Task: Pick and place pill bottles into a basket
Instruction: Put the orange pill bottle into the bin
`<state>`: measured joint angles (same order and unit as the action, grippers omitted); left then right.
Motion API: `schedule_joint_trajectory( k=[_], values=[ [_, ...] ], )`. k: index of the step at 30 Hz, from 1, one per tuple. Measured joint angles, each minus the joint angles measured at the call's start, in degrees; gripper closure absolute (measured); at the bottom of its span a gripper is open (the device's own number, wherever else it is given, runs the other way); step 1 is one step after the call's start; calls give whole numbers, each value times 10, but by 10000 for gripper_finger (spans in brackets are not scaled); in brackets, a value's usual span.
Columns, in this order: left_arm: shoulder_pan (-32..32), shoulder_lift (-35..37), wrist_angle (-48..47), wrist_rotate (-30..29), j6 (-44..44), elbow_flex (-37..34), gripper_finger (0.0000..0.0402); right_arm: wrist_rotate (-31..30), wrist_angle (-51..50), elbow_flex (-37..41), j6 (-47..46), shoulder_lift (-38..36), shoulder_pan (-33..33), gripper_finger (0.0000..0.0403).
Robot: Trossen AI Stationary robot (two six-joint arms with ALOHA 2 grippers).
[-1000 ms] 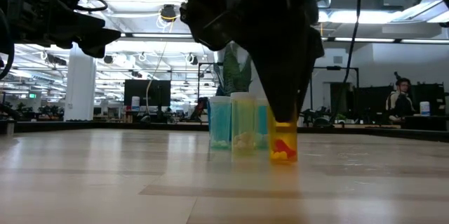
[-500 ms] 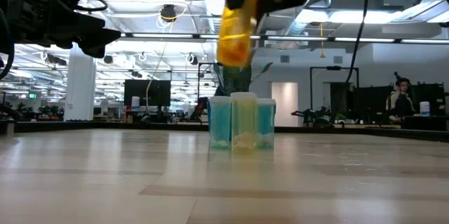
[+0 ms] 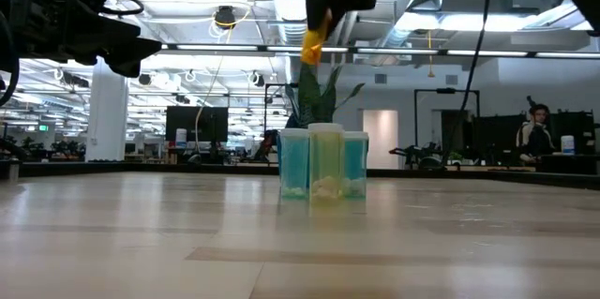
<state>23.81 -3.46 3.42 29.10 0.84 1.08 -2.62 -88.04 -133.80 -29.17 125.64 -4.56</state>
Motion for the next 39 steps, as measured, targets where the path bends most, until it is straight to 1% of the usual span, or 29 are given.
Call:
schedule_joint_trajectory(
  k=[4,9,13,16,19,21,24,26,28,30,32,34,36,39],
  values=[
    [0,0,0,0,0,0,189,-26,-15,0,96,0,58,294],
    [0,0,0,0,0,0,189,-47,-15,1,204,13,120,301],
    [0,0,0,0,0,0,189,-51,-7,2,268,28,152,300],
    [0,0,0,0,0,0,189,-48,-8,4,302,46,163,296],
    [0,0,0,0,0,0,189,-48,-6,5,327,62,169,297],
    [0,0,0,0,0,0,189,-46,12,3,339,75,171,299],
    [0,0,0,0,0,0,189,-37,14,5,344,85,171,299],
    [0,0,0,0,0,0,189,-32,35,2,347,96,171,297],
    [0,0,0,0,0,0,189,-30,24,6,348,105,171,297],
    [0,0,0,0,0,0,189,-31,43,3,350,116,169,297],
    [0,0,0,0,0,0,189,-32,33,4,352,125,169,299],
    [0,0,1,0,0,0,189,-33,54,4,352,139,168,299],
    [0,0,1,0,0,0,189,-35,48,5,353,151,168,299],
    [0,0,0,0,0,0,189,-38,66,4,357,162,168,298]
  ],
)
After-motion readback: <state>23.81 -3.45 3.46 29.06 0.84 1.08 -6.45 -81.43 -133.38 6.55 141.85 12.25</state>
